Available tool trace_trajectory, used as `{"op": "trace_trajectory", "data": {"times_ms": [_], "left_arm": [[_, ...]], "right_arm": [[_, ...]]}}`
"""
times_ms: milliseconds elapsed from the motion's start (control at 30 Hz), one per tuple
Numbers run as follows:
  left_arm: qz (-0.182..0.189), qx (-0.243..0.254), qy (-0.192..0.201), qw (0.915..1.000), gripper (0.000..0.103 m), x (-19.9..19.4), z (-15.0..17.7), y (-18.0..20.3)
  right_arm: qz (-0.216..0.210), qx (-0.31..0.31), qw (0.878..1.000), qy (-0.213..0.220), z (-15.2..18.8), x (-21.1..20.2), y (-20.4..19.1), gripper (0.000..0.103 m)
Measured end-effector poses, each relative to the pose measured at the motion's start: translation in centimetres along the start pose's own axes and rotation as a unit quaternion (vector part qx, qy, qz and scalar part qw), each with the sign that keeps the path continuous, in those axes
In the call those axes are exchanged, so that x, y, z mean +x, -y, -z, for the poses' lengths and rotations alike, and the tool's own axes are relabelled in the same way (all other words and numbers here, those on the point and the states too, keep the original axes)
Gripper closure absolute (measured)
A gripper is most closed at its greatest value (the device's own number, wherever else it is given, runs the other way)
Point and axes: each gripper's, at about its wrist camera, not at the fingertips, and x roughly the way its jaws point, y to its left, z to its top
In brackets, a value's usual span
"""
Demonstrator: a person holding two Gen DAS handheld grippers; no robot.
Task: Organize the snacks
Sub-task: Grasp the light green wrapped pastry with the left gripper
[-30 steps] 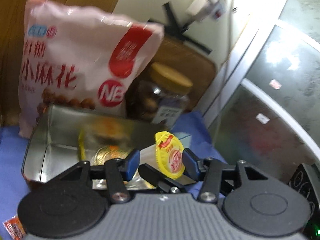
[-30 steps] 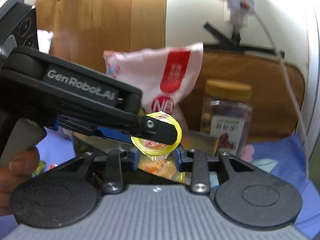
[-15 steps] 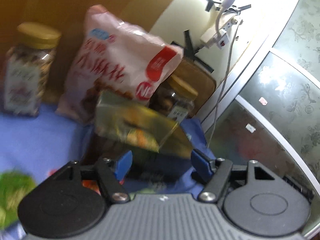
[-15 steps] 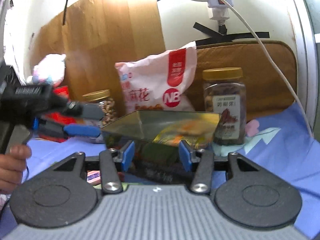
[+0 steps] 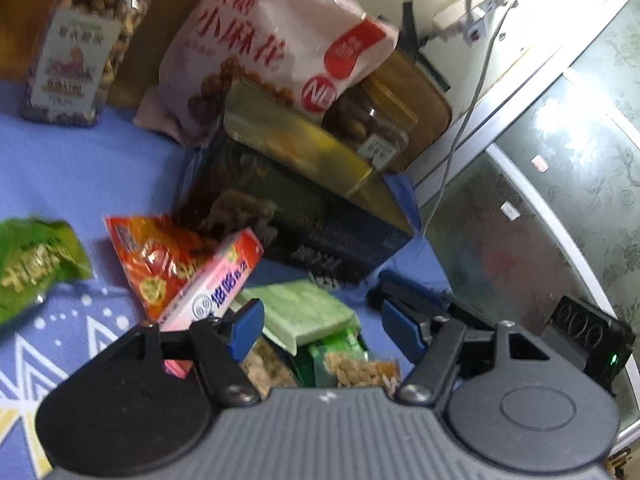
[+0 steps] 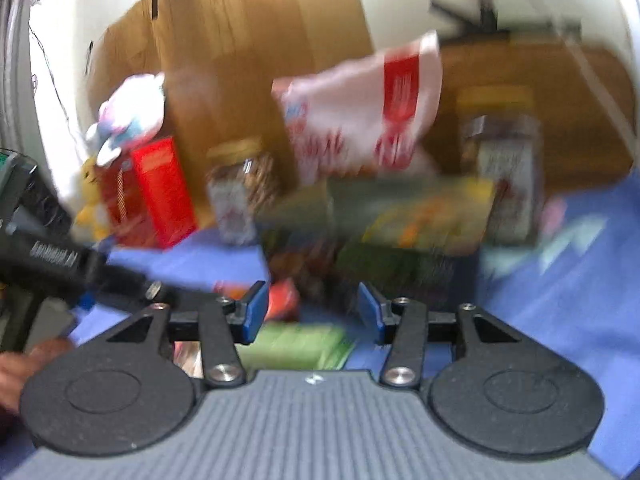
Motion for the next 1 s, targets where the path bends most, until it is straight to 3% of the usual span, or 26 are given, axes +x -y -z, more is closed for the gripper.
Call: {"op": "trace_trajectory", "data": {"times_ms": [167, 267, 333, 500, 633, 733, 900, 1000], "left_arm": [[-0.038, 0.015, -0.010, 0.9991, 0.036, 1.6, 0.4, 0.1], [-0.054, 0.037, -0.007, 0.9979, 0.037, 2.1, 0.7, 0.6], [-0.056, 0.046, -0.006, 0.9974, 0.049, 2.2, 0.9, 1.0], [-0.037, 0.047, 0.012, 0.9981, 0.051, 0.2, 1.4, 1.7], [-0.020, 0.099, 0.053, 0.9934, 0.050, -4.4, 2.9, 3.7], [-0.022, 0.125, 0.070, 0.9895, 0.045, -7.9, 5.0, 3.9], [-0.050, 0.097, 0.058, 0.9923, 0.045, -11.3, 8.8, 1.2], [-0.066, 0.075, 0.051, 0.9936, 0.045, -12.1, 10.2, -0.1]], "right_arm": [[0.012, 0.010, 0.999, -0.049, 1.7, 2.2, 0.2, 0.038], [-0.016, 0.007, 0.997, -0.069, 1.7, 3.2, -0.1, 0.039], [-0.017, -0.010, 0.998, -0.066, 1.8, 3.0, -0.9, 0.051], [0.004, -0.057, 0.998, -0.025, 1.9, 1.2, -3.2, 0.052], [0.015, -0.107, 0.994, 0.035, 2.2, -2.3, -7.1, 0.052], [-0.012, -0.133, 0.989, 0.056, 3.4, -4.4, -9.9, 0.051], [-0.083, -0.155, 0.984, 0.005, 6.3, -4.2, -12.8, 0.050], [-0.099, -0.177, 0.979, -0.038, 7.7, -3.1, -14.2, 0.050]]}}
